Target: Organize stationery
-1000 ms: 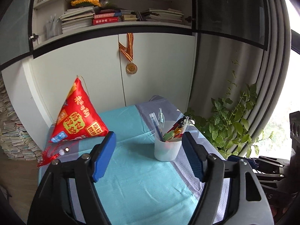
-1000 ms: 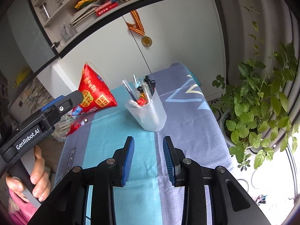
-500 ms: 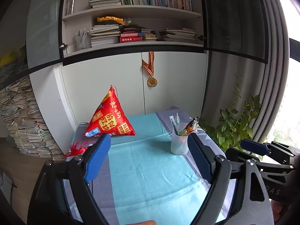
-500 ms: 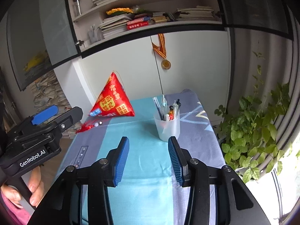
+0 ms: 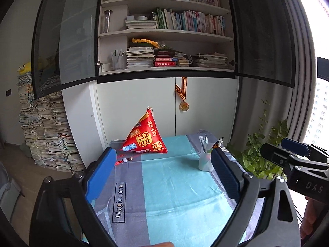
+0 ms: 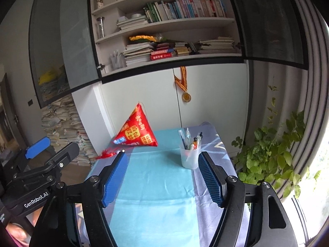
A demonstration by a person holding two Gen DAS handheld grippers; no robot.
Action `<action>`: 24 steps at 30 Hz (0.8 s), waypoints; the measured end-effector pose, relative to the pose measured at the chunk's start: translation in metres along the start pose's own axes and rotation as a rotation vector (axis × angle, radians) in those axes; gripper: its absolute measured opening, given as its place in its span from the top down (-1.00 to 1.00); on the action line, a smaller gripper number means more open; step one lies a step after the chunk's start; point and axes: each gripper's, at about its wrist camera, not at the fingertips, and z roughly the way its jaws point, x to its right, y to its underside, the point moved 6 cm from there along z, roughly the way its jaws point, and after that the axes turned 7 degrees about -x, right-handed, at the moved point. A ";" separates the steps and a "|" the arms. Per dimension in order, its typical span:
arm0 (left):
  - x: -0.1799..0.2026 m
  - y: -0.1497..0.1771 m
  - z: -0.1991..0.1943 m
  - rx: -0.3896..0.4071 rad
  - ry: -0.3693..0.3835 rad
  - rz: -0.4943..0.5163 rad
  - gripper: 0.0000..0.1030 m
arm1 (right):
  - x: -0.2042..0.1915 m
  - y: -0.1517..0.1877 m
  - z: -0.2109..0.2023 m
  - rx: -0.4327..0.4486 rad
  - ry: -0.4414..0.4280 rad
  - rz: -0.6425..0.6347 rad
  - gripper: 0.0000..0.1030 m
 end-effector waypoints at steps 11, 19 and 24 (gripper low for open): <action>-0.009 0.003 -0.033 0.064 -0.017 -0.030 -0.97 | -0.033 -0.001 -0.047 0.123 0.013 -0.109 -0.62; -0.011 0.004 -0.036 0.063 -0.015 -0.034 -0.98 | -0.031 -0.002 -0.057 0.141 0.011 -0.085 -0.63; -0.009 0.003 -0.037 0.068 -0.014 -0.023 -0.98 | -0.030 -0.002 -0.057 0.136 0.008 -0.088 -0.63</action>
